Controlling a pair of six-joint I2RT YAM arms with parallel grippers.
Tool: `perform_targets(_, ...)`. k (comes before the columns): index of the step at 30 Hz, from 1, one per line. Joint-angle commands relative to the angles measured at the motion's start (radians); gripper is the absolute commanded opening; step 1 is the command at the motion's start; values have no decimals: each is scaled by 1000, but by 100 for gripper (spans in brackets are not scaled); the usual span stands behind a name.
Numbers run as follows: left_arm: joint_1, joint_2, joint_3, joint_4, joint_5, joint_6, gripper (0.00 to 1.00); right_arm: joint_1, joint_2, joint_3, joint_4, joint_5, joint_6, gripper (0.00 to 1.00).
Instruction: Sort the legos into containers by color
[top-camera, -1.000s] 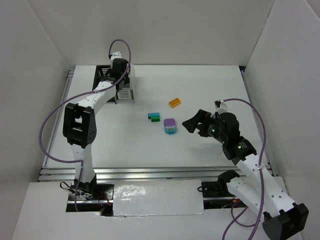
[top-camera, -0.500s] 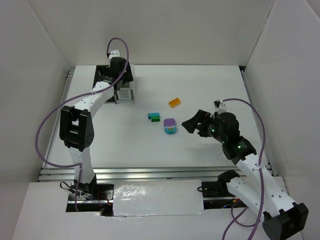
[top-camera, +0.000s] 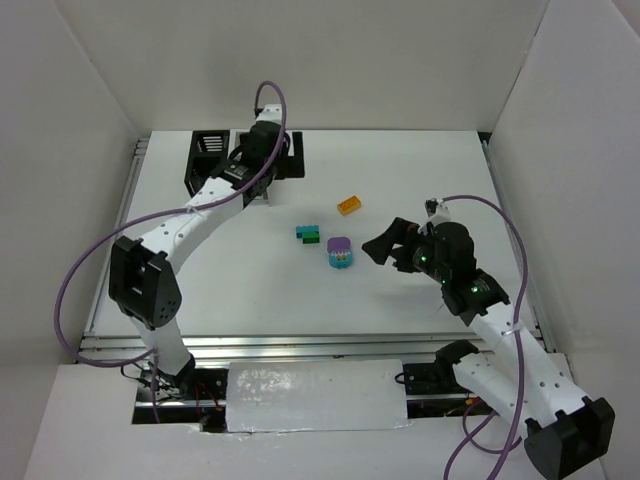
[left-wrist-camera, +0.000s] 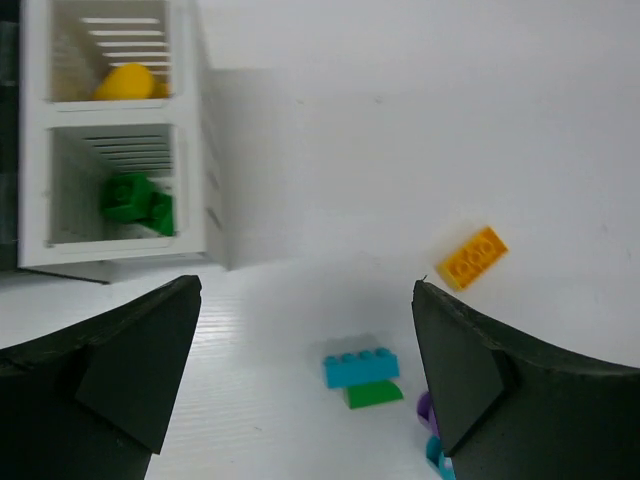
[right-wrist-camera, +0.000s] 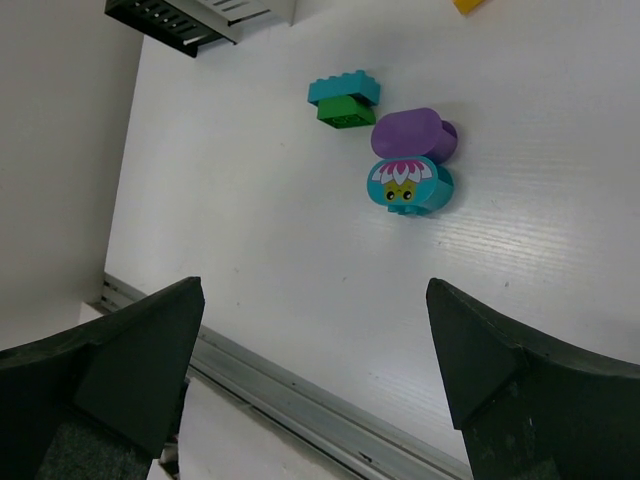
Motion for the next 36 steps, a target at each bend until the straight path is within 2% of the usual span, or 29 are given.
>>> perform_targets(1,-30,30,32,19,173,65,100,-4,3,18,29,36,13,100)
perform_targets(4,-36,101,57,101,368,183,100,-4,-58,13,13,116,53,100)
perform_targets(7,-37,197,108,152,467,234,100,-4,-136,1,5,165,64,100)
perform_targets(11,-54,358,291,131,546,268,100,-5,-190,13,-41,183,56,100)
perform_targets(17,-131,564,396,188,456,329,99,-6,-190,27,-66,174,36,100)
perform_targets(20,-155,624,443,168,393,338,100,-4,-184,29,-72,168,30,100)
perform_targets(25,-171,651,415,165,332,311,99,-4,-190,29,-75,166,13,100)
perform_targets(29,-174,696,459,113,313,297,90,-6,-182,22,-69,160,7,100)
perform_targets(33,-172,727,497,80,301,289,74,-6,-181,13,-55,153,7,100)
perform_targets(36,-174,740,505,74,281,288,78,-4,-179,10,-52,151,4,100)
